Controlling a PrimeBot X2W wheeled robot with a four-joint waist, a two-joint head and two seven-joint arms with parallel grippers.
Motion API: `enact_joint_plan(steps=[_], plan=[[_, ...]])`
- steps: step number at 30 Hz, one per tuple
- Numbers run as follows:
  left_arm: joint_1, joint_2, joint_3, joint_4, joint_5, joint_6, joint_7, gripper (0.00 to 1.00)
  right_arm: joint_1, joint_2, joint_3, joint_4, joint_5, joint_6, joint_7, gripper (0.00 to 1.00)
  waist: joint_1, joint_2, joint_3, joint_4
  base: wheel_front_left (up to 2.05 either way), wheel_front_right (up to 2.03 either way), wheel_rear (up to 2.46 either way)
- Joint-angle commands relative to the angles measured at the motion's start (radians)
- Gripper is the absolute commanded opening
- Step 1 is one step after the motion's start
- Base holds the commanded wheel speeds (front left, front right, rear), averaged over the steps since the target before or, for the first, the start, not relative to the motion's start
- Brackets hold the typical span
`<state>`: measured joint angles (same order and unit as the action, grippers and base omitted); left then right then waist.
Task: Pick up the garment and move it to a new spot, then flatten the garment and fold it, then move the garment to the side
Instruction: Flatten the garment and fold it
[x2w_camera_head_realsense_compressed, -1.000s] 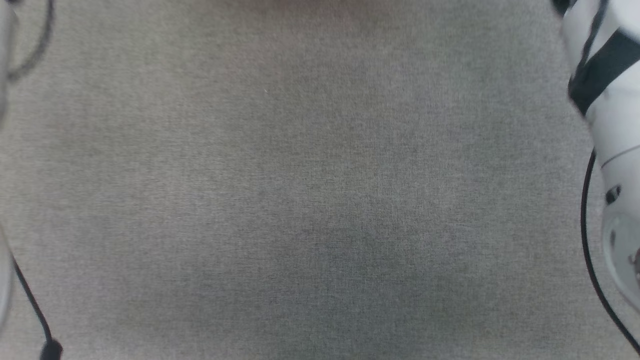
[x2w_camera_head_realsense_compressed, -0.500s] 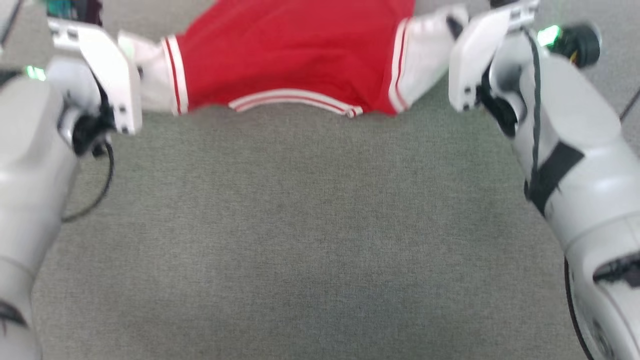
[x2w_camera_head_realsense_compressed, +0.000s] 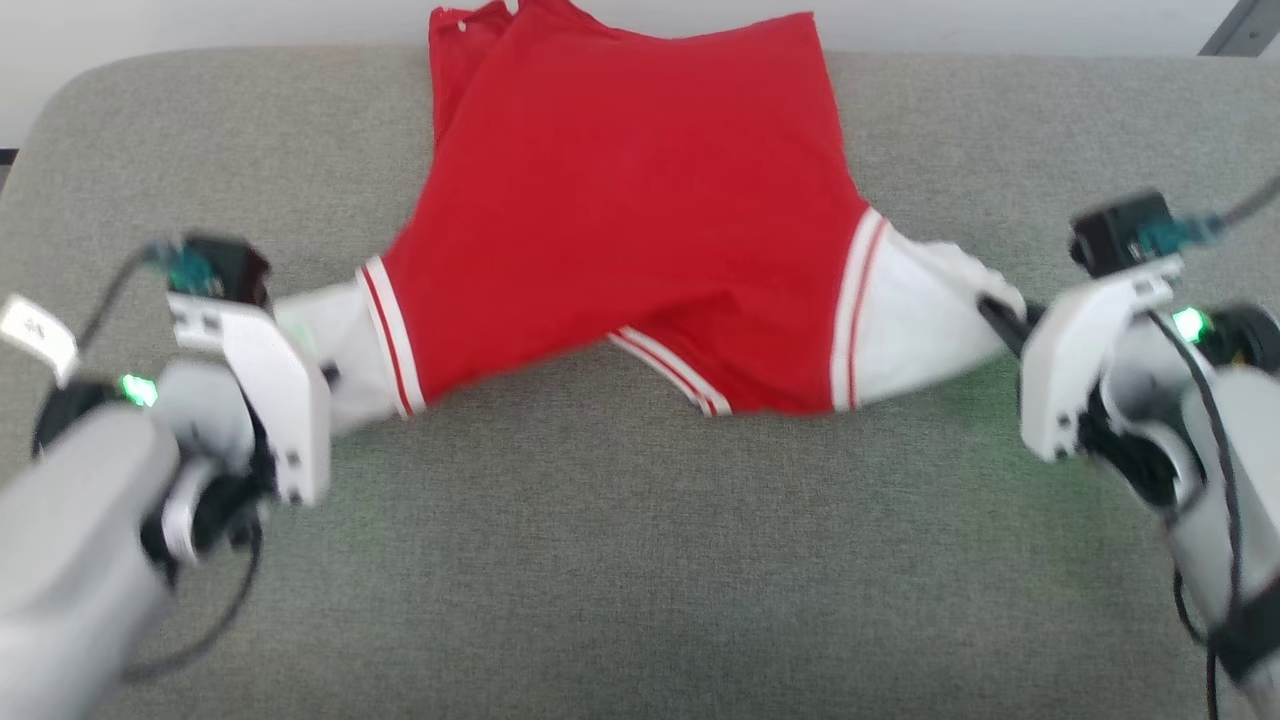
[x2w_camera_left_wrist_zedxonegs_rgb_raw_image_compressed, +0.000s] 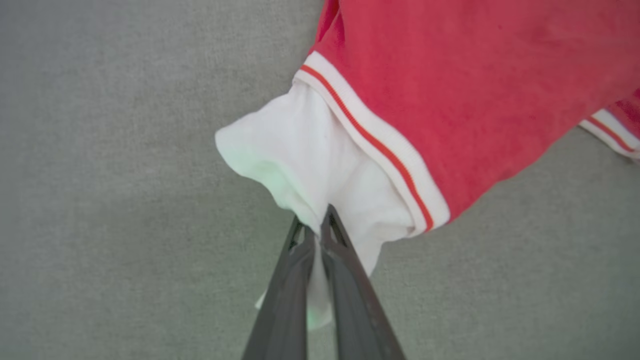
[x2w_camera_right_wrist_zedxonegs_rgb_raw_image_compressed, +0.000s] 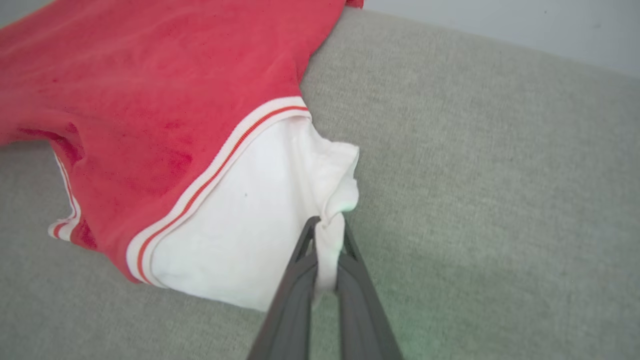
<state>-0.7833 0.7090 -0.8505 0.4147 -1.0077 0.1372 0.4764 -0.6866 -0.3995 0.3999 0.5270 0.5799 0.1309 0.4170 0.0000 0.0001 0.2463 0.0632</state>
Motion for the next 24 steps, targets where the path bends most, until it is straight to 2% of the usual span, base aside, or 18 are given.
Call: enact_joint_plan(steps=[1,8,11,18,24], plan=[[0.069,0.033,0.004,-0.098,-0.021,0.055,0.012,0.00,0.073,-0.012,-0.038,-0.070,0.002,0.000,0.027,0.00,0.0000,-0.0001,-0.003,0.002,0.00,0.00,0.00],[0.286,0.152,0.017,-0.438,-0.058,0.257,0.020,0.00,0.347,-0.009,-0.163,-0.359,-0.051,0.000,0.177,0.00,0.0000,-0.0001,-0.007,0.004,0.00,0.00,0.00],[0.364,0.184,0.020,-0.534,-0.083,0.317,0.010,0.00,0.459,0.005,-0.206,-0.474,-0.065,0.000,0.249,0.00,0.0000,-0.0001,-0.009,0.006,0.00,0.00,0.00],[0.498,0.251,0.023,-0.655,-0.109,0.409,-0.010,0.00,0.700,0.060,-0.298,-0.690,-0.106,0.000,0.411,0.00,0.0000,-0.0001,0.014,0.014,0.00,0.00,0.00],[0.529,0.264,0.031,-0.654,-0.111,0.438,-0.032,0.00,0.786,0.084,-0.318,-0.739,-0.127,0.000,0.471,0.00,0.0000,-0.0001,0.031,0.018,0.00,0.00,0.00]])
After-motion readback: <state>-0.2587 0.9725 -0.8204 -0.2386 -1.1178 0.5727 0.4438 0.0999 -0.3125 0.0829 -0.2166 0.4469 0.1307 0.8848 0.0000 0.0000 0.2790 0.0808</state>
